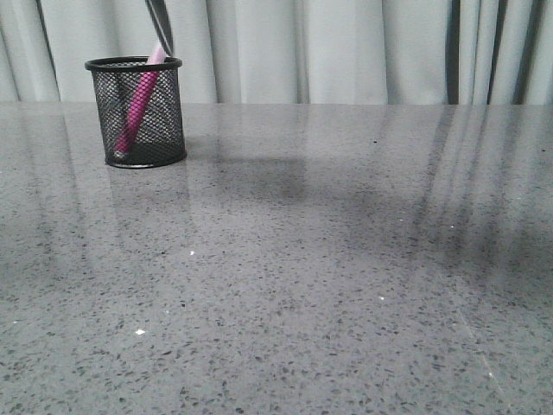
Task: Put pen and scissors into bin
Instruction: 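Lift the scissors with the right gripper and carry toward the cup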
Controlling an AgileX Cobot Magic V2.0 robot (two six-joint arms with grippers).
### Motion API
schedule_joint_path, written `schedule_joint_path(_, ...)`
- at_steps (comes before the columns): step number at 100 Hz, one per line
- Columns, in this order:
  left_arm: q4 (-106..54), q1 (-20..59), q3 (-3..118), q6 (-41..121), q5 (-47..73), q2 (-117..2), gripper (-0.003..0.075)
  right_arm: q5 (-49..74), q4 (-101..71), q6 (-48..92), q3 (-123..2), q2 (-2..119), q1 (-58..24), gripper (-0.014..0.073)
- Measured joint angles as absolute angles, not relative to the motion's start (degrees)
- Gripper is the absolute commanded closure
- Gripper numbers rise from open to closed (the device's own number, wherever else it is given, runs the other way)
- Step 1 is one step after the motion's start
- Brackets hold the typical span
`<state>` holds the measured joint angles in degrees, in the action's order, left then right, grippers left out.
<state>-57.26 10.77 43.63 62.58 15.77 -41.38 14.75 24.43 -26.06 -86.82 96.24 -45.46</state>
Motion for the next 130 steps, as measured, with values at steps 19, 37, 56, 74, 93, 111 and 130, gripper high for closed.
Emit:
schedule_joint_path(19,-57.0,10.8,43.6,62.6,15.8,-41.4,0.0742,2.2,26.2,-26.1,-86.8,99.3,-41.4,0.0660)
schedule_joint_path(37,-56.8,10.8,43.6,62.6,15.8,-41.4,0.0742,-11.0,26.6,-26.1,-86.7,103.4,-37.8,0.0660)
schedule_joint_path(56,-56.8,10.8,43.6,62.6,15.8,-41.4,0.0742,-21.6,27.1,-26.1,-86.7,107.4,-36.3,0.0660)
schedule_joint_path(74,-56.8,10.8,43.6,62.6,15.8,-41.4,0.0742,-26.7,27.4,-26.1,-86.7,109.5,-34.1,0.0660)
schedule_joint_path(93,-56.8,10.8,43.6,62.6,15.8,-41.4,0.0742,-29.8,27.4,-26.1,-86.7,111.5,-32.5,0.0660)
schedule_joint_path(111,-56.8,10.8,43.6,62.6,15.8,-41.4,0.0742,-31.7,26.4,-26.1,-86.7,113.6,-32.3,0.0660)
schedule_joint_path(130,-56.8,10.8,43.6,62.6,15.8,-41.4,0.0742,-36.2,20.6,-23.0,-86.7,115.0,-32.3,0.0660)
